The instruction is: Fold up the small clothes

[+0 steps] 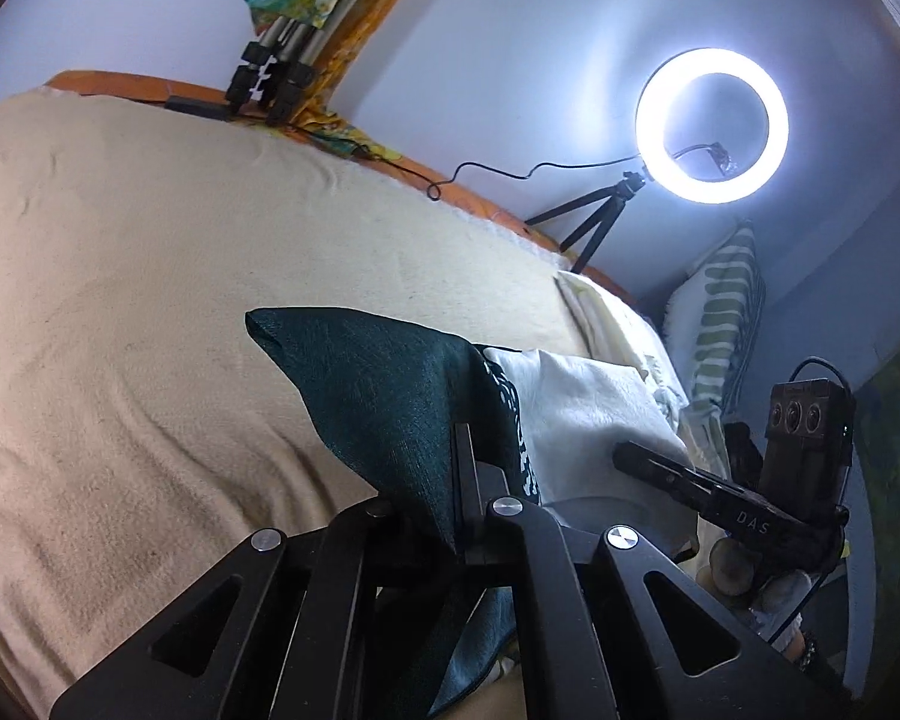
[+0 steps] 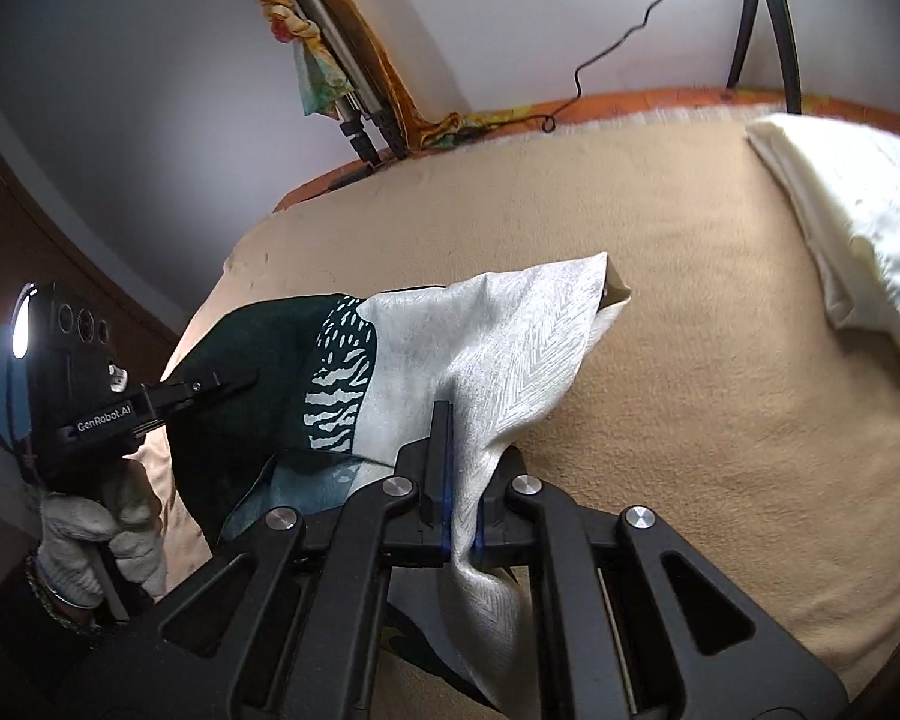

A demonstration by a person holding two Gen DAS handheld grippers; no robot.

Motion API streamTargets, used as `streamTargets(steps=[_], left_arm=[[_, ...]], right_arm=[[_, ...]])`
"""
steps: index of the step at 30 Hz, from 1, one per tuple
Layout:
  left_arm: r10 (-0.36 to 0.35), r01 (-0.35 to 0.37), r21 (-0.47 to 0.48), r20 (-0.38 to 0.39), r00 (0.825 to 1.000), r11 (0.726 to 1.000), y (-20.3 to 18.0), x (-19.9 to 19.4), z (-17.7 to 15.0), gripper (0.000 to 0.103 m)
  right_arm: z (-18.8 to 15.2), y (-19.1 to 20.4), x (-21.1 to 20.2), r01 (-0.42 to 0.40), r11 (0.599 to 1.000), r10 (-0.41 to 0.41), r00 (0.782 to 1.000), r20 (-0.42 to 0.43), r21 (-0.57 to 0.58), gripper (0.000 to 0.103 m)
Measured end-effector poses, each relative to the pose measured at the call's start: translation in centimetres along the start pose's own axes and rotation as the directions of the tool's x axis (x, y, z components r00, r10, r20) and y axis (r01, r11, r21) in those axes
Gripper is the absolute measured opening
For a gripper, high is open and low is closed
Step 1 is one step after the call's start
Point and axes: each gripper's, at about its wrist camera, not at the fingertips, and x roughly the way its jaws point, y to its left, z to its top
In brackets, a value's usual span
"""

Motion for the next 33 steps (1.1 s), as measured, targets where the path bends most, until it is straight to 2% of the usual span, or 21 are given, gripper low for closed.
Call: streamTargets(steps=[8, 18, 24, 33], left_arm=[[-0.043, 0.043, 0.043, 0.010, 0.999, 0.998, -3.8, 1.3, 1.0, 0.002], [-0.115, 0.114, 0.142, -0.001, 0.993, 0.983, -11.2, 6.6, 4.2, 0.002], [-0.155, 0.155, 0.183, -0.012, 0.988, 0.971, -15.6, 11.7, 5.2, 0.002], [-0.212, 0.211, 0.210, -0.019, 0.977, 0.955, -21.4, 19.3, 7.2, 0.002]], right_arm=[[0.9, -1.1, -3.6, 0.069, 0.996, -0.066, 0.996, 0.053, -0.051, 0.005], [3.3, -8.4, -9.3, 0.168, 0.986, -0.163, 0.976, 0.143, -0.019, 0.005], [5.0, -13.6, -12.4, 0.244, 0.970, -0.240, 0.953, 0.185, -0.002, 0.005], [8.7, -21.2, -15.7, 0.363, 0.931, -0.361, 0.904, 0.232, 0.035, 0.005]])
